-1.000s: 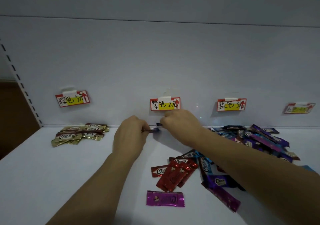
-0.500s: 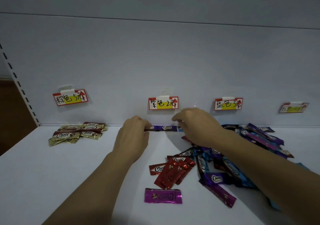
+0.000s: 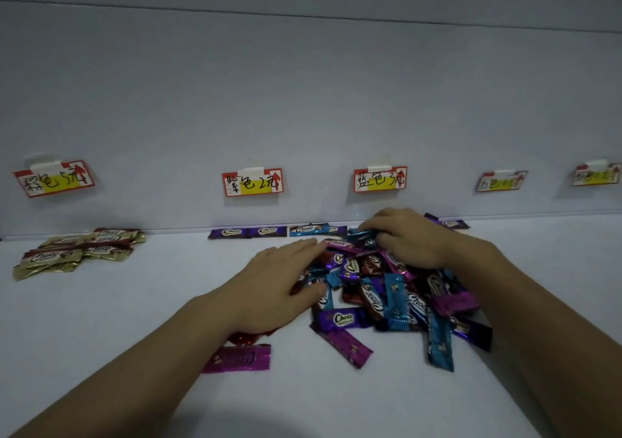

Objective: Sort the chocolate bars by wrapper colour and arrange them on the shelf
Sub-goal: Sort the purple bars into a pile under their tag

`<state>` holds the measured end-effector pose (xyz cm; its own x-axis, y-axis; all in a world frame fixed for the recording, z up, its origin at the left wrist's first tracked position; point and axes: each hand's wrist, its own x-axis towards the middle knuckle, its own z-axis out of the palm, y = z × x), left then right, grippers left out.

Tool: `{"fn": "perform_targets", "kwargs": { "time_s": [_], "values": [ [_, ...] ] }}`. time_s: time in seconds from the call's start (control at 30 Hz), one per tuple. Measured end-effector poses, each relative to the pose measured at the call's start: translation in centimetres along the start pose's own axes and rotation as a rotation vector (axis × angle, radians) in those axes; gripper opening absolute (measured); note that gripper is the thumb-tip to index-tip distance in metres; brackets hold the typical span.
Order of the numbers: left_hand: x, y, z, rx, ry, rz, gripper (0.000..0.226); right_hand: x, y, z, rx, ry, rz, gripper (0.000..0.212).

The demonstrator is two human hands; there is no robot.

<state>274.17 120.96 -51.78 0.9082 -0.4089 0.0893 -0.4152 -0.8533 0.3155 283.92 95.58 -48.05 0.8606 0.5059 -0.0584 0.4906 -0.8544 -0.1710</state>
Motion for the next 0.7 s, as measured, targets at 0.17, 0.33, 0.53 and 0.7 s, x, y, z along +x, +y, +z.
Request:
{"fn": "perform_targets", "kwargs": {
  "time_s": [0.17, 0.33, 0.53, 0.7],
  "values": [
    [0.2, 1.8, 0.6, 0.034, -0.024, 0.044, 0.06, -1.7, -0.1, -2.0, 0.051, -0.131, 0.021, 0.04],
    [0.2, 3.3, 0.7, -0.04, 0.001, 0.093, 0.039, -4.4, -0.5, -3.8, 0.078, -0.193, 0.039, 0.043],
    [0.1, 3.1, 0.4, -0.057, 0.127, 0.004, 0.029, -4.7, -2.5, -3.7, 0.077, -0.096, -0.32, 0.046],
    [-0.7, 3.8, -0.7, -0.068, 0.169, 0.068, 0.035, -4.3, -2.7, -2.7, 0.04, -0.21, -0.287, 0.035]
  ]
}}
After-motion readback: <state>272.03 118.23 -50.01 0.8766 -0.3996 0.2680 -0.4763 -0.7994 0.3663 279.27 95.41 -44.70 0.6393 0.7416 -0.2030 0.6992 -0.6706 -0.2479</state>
